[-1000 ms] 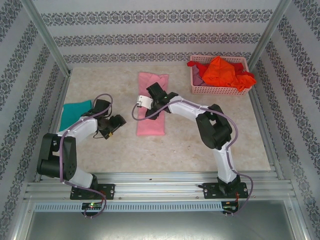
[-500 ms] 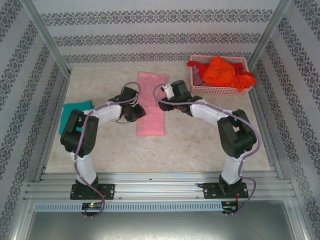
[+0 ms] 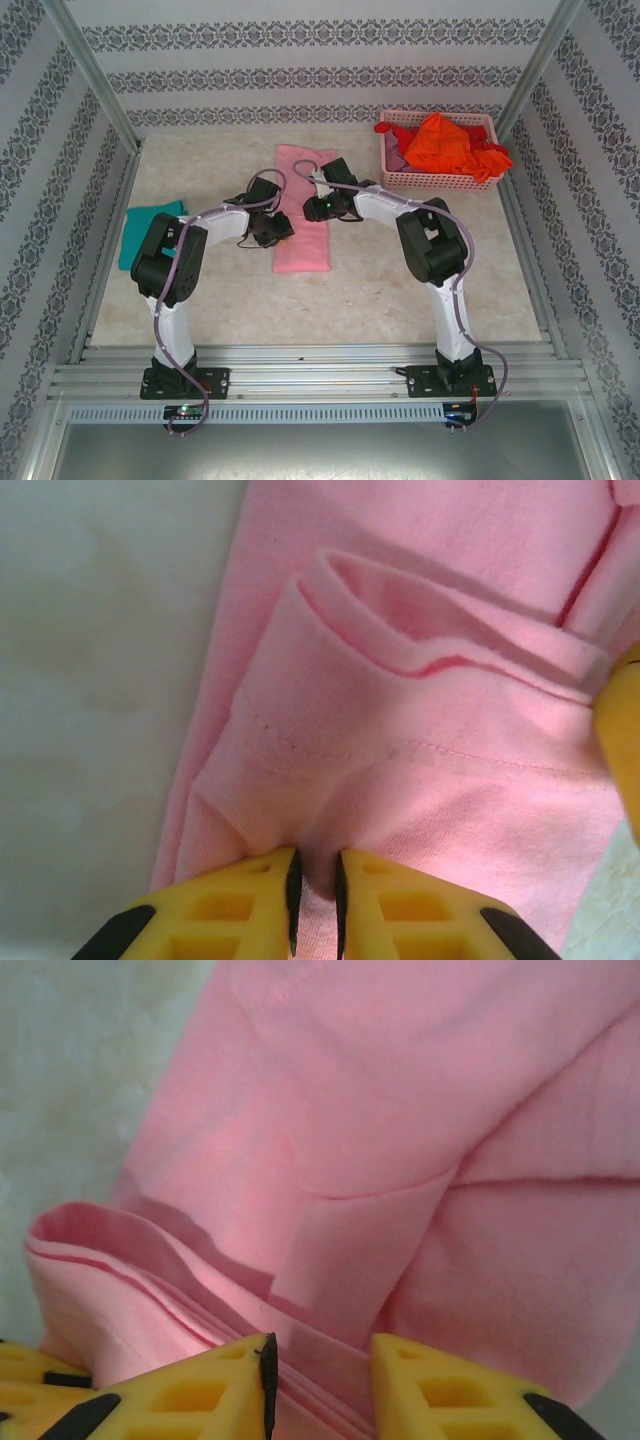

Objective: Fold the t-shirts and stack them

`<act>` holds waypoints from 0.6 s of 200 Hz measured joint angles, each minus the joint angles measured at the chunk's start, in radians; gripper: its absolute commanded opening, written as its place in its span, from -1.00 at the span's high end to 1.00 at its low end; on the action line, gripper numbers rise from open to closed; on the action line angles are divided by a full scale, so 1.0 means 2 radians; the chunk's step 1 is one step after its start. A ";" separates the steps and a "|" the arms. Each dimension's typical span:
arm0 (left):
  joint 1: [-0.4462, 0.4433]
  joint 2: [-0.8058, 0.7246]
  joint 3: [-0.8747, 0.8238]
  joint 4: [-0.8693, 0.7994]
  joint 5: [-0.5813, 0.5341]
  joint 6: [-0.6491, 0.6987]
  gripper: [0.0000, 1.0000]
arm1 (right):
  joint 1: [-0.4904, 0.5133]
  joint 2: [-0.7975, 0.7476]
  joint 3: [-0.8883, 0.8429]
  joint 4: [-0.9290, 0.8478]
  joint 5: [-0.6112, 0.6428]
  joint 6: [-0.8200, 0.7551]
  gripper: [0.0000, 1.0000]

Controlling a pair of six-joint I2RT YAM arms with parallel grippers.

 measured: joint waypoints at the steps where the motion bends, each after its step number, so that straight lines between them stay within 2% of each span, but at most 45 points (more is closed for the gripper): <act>1: 0.000 -0.001 -0.002 0.000 0.000 0.000 0.60 | 0.000 0.000 -0.001 0.000 -0.001 0.000 0.40; 44: -0.016 -0.047 -0.067 0.016 0.006 -0.017 0.59 | 0.002 -0.044 -0.097 0.042 -0.020 0.007 0.39; 74: -0.048 -0.082 -0.114 0.028 0.010 -0.041 0.58 | 0.011 -0.092 -0.169 0.063 -0.026 0.010 0.32; 95: -0.062 -0.106 -0.143 0.035 0.013 -0.057 0.54 | 0.016 -0.124 -0.210 0.066 -0.029 0.005 0.10; 120: -0.064 -0.132 -0.158 0.025 0.002 -0.065 0.39 | 0.019 -0.167 -0.246 0.059 -0.022 -0.018 -0.30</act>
